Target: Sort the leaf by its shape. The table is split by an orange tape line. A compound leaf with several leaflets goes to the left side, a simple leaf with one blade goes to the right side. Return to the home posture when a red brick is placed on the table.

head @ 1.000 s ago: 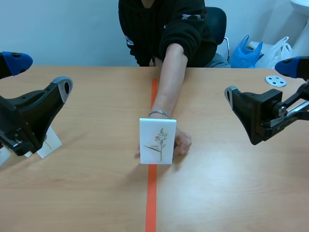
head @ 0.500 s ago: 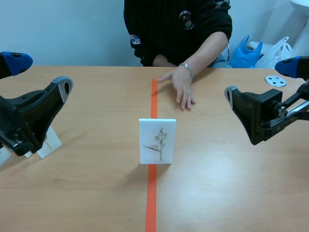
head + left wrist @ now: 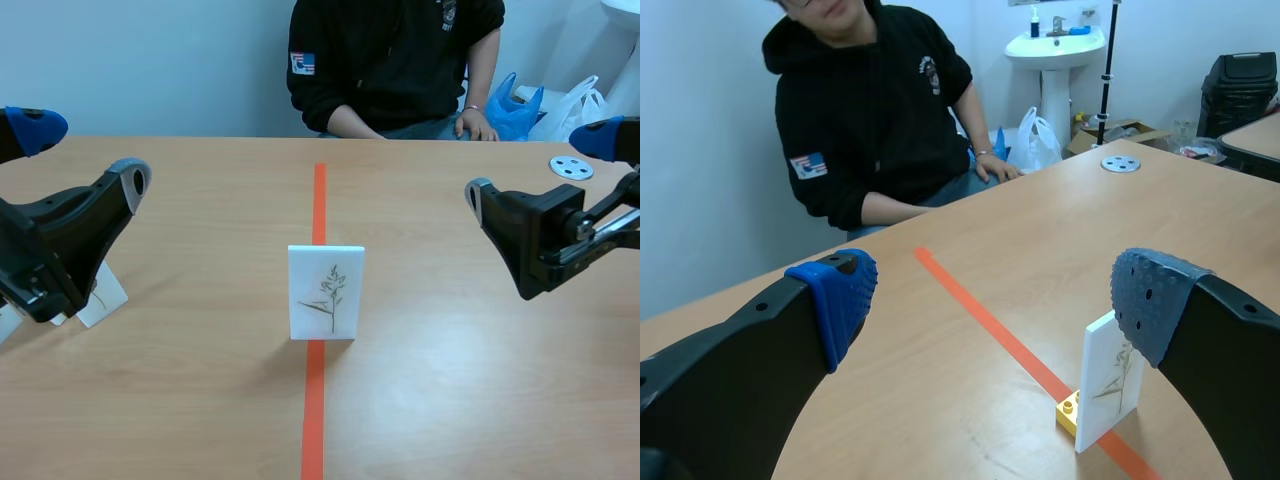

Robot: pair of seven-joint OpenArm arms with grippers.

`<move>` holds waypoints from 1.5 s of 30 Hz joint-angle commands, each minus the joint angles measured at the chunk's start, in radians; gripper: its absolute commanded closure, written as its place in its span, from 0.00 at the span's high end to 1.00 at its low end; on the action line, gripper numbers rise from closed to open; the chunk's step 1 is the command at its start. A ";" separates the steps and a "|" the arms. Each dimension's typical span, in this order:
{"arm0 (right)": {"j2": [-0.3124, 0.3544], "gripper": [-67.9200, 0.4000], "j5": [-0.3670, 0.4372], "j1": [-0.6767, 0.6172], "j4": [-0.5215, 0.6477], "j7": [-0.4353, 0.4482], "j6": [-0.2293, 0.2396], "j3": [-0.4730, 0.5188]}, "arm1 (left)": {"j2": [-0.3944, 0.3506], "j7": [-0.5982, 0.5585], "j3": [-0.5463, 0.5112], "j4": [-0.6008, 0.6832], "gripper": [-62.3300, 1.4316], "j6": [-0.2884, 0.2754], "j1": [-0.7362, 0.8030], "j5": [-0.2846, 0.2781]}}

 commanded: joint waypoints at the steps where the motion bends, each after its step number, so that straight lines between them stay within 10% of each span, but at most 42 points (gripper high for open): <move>1: 0.001 1.00 0.011 0.012 0.002 0.004 0.001 0.012 | 0.003 -0.014 0.005 0.003 0.82 0.005 -0.008 -0.007; 15: 0.070 1.00 0.011 0.090 -0.219 -0.027 0.015 -0.003 | 0.003 -0.014 0.005 0.003 0.82 0.005 -0.008 -0.006; 26: 0.121 1.00 -0.020 0.388 -0.583 0.014 0.230 -0.287 | 0.003 -0.014 0.005 0.003 0.82 0.005 -0.008 -0.003; 30: 0.115 1.00 -0.135 0.474 -0.643 0.055 0.235 -0.406 | 0.005 -0.014 0.005 0.003 0.82 0.005 -0.008 -0.003; 45: -0.089 1.00 -0.276 0.727 -0.946 0.172 0.204 -0.707 | 0.005 -0.014 0.005 0.003 0.82 0.005 -0.008 -0.003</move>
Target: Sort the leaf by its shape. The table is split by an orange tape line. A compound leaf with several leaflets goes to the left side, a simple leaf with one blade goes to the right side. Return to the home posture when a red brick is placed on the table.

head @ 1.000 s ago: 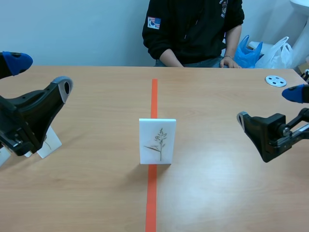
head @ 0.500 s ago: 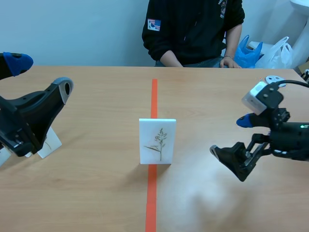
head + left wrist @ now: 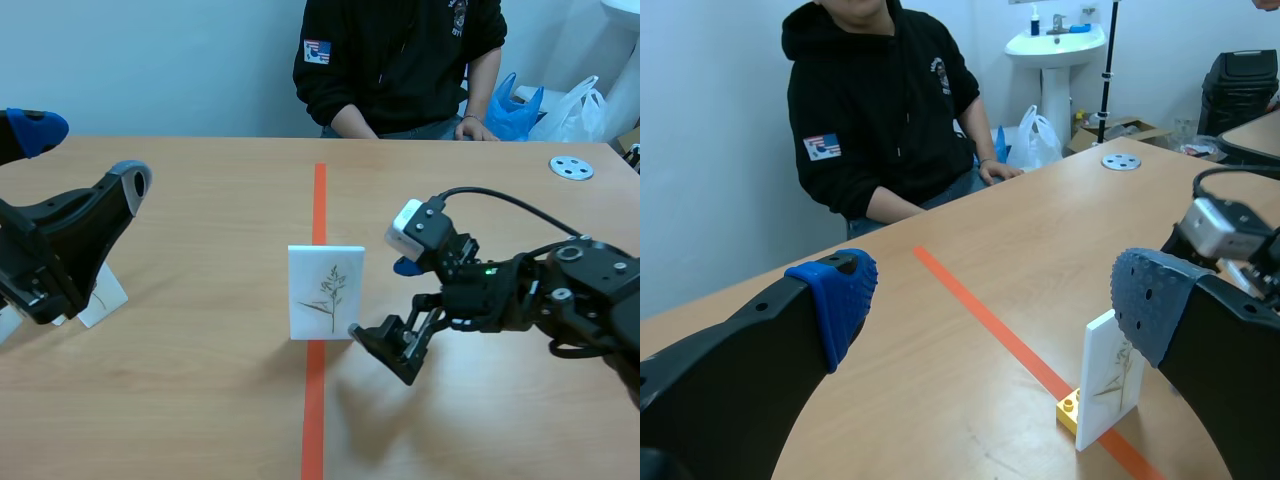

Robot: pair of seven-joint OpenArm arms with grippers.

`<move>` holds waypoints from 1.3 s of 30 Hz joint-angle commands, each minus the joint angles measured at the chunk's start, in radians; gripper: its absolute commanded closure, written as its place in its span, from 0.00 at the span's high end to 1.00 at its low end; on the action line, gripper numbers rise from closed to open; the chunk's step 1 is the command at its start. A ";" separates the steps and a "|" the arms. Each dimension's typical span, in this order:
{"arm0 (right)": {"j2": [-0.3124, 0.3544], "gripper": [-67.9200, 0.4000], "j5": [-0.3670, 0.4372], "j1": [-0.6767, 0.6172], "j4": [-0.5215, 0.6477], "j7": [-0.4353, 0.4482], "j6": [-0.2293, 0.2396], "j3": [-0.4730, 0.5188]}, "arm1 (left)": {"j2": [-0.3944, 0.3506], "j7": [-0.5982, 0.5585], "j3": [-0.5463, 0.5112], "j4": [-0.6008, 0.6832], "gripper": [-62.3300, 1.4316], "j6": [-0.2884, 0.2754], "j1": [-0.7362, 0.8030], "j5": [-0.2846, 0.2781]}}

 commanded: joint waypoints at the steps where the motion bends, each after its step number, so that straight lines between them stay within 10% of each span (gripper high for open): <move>1: -0.021 1.00 0.003 0.029 0.000 0.024 -0.002 -0.005 | 0.005 -0.014 0.003 0.005 0.82 0.005 -0.008 -0.008; 23: -0.112 0.99 -0.026 0.018 -0.023 0.025 -0.057 -0.074 | 0.005 -0.014 0.003 0.005 0.82 0.005 -0.008 -0.008; 31: -0.113 0.34 -0.052 0.018 -0.023 0.026 -0.058 -0.074 | 0.005 -0.014 0.003 0.005 0.82 0.005 -0.008 -0.008; 39: -0.113 0.19 -0.052 0.018 -0.023 0.029 -0.058 -0.074 | 0.005 -0.014 0.003 0.005 0.82 0.005 -0.008 -0.008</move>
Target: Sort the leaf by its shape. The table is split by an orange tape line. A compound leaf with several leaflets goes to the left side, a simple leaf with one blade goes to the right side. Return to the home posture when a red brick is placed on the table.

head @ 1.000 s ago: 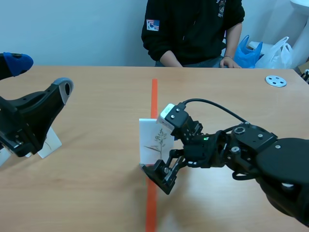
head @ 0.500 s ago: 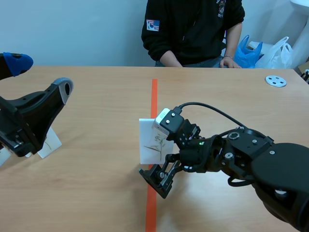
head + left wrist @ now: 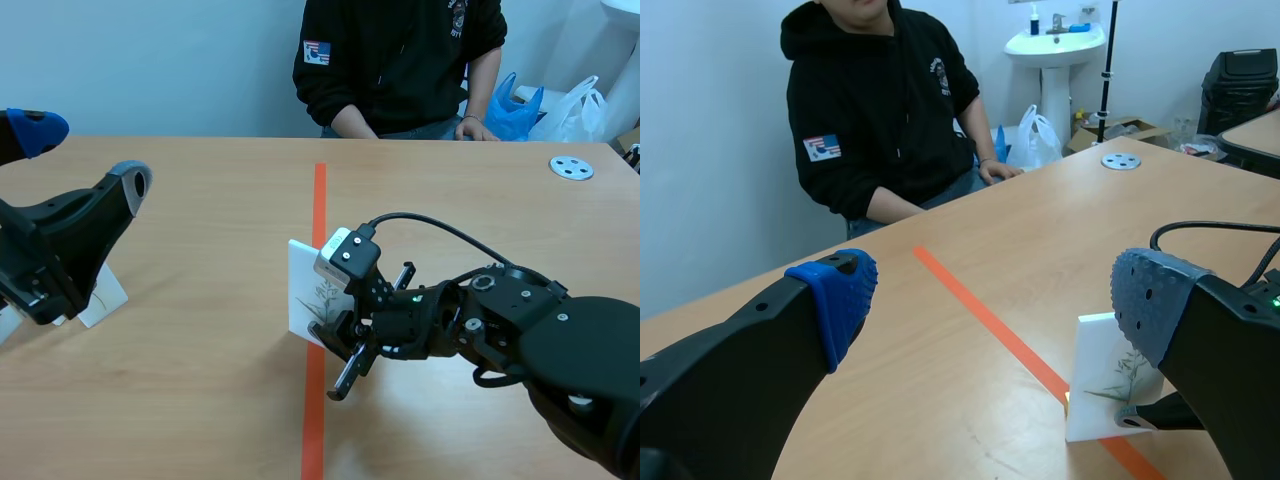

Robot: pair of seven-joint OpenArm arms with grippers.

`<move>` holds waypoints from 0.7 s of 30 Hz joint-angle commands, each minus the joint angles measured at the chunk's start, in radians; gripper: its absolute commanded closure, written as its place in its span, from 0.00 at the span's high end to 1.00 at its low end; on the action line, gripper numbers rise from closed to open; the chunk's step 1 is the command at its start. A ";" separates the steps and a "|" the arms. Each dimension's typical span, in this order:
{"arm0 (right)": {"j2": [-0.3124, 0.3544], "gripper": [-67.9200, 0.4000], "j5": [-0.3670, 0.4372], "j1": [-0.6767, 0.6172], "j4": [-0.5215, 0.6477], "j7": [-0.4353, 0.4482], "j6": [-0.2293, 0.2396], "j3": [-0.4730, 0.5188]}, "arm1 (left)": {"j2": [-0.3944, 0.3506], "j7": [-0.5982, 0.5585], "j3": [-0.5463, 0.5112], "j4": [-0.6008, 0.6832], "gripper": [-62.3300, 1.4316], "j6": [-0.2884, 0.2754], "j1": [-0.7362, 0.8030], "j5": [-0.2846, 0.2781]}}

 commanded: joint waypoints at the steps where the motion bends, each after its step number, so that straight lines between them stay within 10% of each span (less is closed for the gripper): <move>1: 0.011 0.16 0.010 0.016 0.026 0.018 0.000 0.009 | 0.005 -0.014 0.003 0.005 0.82 0.005 -0.008 -0.010; 10: 0.011 0.06 0.011 0.016 0.026 0.018 -0.001 0.010 | 0.005 -0.014 0.003 0.005 0.82 0.005 -0.008 -0.010; 21: 0.010 0.06 0.011 0.016 0.026 0.021 -0.108 0.037 | 0.005 -0.014 0.003 0.005 0.82 0.005 -0.008 -0.010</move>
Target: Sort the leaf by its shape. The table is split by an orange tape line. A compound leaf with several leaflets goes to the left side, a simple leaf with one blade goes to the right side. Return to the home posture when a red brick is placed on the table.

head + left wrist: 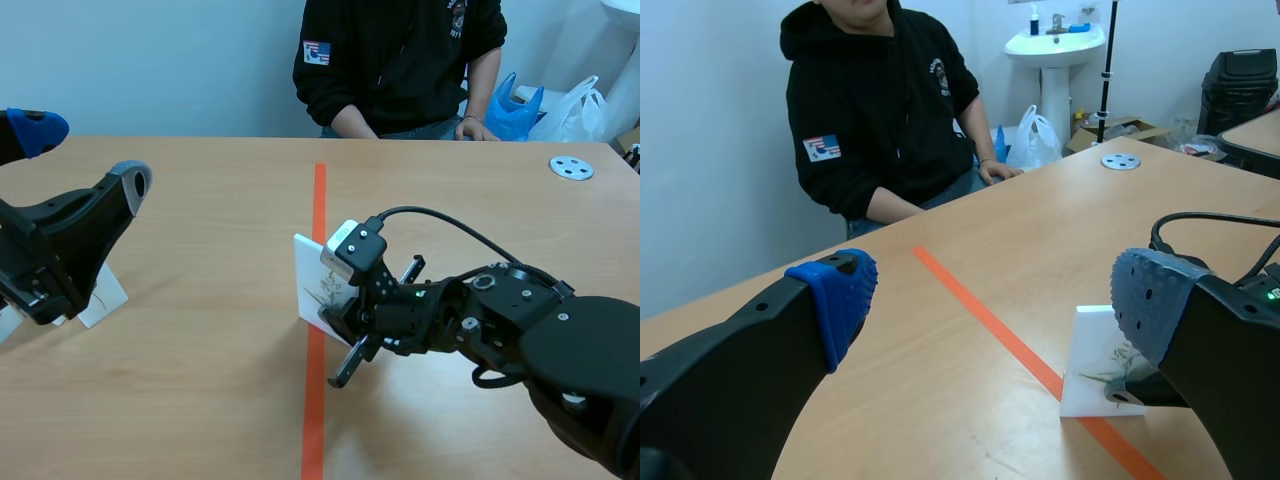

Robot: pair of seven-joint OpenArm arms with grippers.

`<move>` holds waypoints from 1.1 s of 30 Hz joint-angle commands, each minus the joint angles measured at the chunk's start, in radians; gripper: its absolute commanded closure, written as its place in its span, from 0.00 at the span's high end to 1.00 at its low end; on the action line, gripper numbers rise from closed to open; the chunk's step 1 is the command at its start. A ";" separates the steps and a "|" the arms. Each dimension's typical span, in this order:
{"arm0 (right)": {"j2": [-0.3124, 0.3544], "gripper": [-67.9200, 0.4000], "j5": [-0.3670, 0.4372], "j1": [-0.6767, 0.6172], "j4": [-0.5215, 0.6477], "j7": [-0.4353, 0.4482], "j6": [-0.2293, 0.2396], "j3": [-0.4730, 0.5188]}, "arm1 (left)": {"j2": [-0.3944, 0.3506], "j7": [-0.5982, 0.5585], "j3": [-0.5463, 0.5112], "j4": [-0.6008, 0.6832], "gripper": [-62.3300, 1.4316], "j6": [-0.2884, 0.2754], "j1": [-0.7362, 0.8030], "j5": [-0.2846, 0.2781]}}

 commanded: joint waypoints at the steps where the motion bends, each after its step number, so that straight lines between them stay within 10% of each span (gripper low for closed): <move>1: 0.011 0.06 0.011 0.014 0.026 0.018 -0.026 0.038 | 0.005 -0.014 0.003 0.005 0.82 0.005 -0.008 -0.010; 19: 0.060 0.06 0.016 -0.087 0.026 -0.039 -0.290 0.577 | 0.004 -0.014 0.003 0.005 0.82 0.004 -0.008 -0.010; 33: 0.083 0.06 0.056 -0.261 0.026 -0.030 -0.347 0.916 | 0.001 -0.014 0.003 0.005 0.82 0.004 -0.008 -0.010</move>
